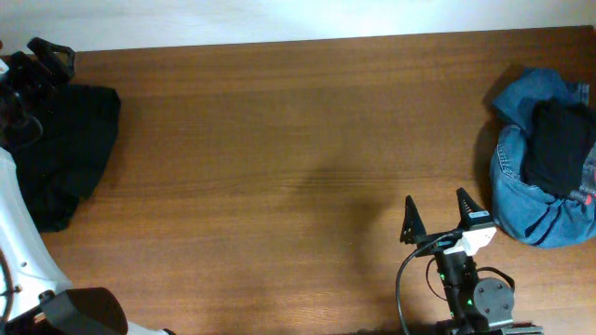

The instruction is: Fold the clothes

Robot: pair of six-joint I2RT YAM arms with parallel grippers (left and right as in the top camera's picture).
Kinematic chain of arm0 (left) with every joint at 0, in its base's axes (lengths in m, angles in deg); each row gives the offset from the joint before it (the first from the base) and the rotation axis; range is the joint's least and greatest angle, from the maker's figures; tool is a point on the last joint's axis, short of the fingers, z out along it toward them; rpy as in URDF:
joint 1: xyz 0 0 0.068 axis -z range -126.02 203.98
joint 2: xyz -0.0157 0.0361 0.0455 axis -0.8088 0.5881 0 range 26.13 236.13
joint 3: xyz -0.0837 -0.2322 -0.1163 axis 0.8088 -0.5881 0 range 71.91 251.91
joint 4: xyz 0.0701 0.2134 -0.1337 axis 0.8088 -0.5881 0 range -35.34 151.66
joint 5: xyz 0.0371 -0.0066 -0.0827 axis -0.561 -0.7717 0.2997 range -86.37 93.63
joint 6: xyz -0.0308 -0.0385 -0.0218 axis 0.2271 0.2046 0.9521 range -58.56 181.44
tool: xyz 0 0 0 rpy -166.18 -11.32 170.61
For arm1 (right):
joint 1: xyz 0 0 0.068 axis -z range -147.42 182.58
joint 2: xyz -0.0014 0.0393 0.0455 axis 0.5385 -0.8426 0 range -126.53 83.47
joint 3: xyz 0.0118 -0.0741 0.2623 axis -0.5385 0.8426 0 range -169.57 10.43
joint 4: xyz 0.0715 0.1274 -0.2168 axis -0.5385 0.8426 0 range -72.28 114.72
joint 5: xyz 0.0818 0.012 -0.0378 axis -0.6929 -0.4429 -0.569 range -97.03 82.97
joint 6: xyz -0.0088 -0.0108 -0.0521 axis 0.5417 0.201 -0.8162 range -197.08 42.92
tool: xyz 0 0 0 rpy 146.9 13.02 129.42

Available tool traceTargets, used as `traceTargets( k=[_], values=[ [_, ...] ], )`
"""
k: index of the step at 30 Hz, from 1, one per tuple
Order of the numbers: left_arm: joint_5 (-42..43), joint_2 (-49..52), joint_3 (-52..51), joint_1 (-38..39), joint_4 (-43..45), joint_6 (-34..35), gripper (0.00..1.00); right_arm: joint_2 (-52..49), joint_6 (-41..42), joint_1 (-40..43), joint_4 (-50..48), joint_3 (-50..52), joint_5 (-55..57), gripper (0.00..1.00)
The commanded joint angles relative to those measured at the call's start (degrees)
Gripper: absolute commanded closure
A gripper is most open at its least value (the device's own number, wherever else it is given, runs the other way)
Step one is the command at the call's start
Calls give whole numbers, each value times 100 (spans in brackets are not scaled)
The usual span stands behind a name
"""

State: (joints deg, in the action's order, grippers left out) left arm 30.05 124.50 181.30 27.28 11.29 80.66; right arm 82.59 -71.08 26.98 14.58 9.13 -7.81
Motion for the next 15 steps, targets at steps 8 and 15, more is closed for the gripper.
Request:
traceTargets(
  k=[8,15],
  values=[
    [61,13,-20,2,-7,-42,1,70,68,87,533,98,153,1],
    [61,13,-20,2,-7,-42,1,68,66,85,767,98,107,1]
  ],
)
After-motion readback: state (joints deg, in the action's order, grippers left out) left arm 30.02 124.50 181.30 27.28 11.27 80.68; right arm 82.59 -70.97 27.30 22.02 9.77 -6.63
